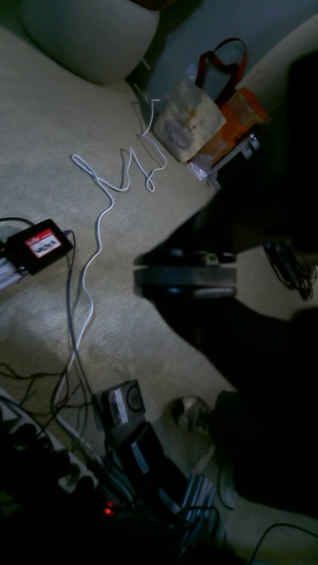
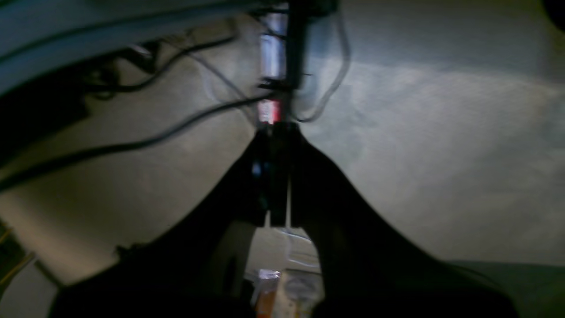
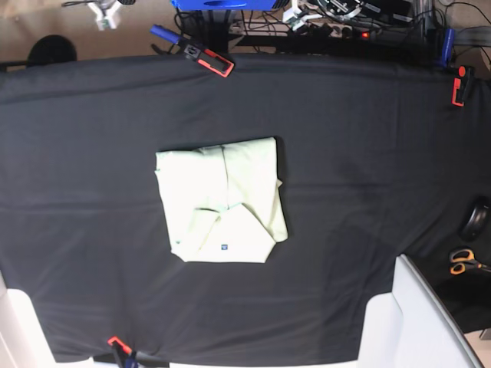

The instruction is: Fold the T-shirt properly

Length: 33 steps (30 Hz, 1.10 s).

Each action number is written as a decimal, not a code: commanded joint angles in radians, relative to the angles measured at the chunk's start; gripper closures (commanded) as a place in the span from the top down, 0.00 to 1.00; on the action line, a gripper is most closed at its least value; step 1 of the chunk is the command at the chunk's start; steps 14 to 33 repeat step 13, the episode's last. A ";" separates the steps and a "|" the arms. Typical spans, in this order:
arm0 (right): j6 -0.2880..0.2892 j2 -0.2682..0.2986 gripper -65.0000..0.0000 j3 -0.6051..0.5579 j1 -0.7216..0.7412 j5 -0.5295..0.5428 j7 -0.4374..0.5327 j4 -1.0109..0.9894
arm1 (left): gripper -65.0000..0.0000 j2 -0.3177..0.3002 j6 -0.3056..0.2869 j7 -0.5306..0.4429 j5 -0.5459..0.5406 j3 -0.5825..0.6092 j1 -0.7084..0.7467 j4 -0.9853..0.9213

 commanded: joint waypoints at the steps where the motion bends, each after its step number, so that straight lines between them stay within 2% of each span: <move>1: 0.009 0.009 0.01 -0.001 -0.003 -0.004 0.006 -0.002 | 0.00 -0.004 -0.006 0.003 0.001 -0.001 0.009 0.000; 7: 0.009 0.029 0.01 -0.001 -0.003 -0.004 0.006 -0.002 | 0.00 -0.005 -0.006 -0.002 0.001 -0.001 0.014 0.000; 33: 0.009 0.024 0.01 -0.001 -0.004 -0.004 0.006 -0.002 | 0.00 -0.005 -0.006 -0.004 0.001 -0.001 0.024 0.000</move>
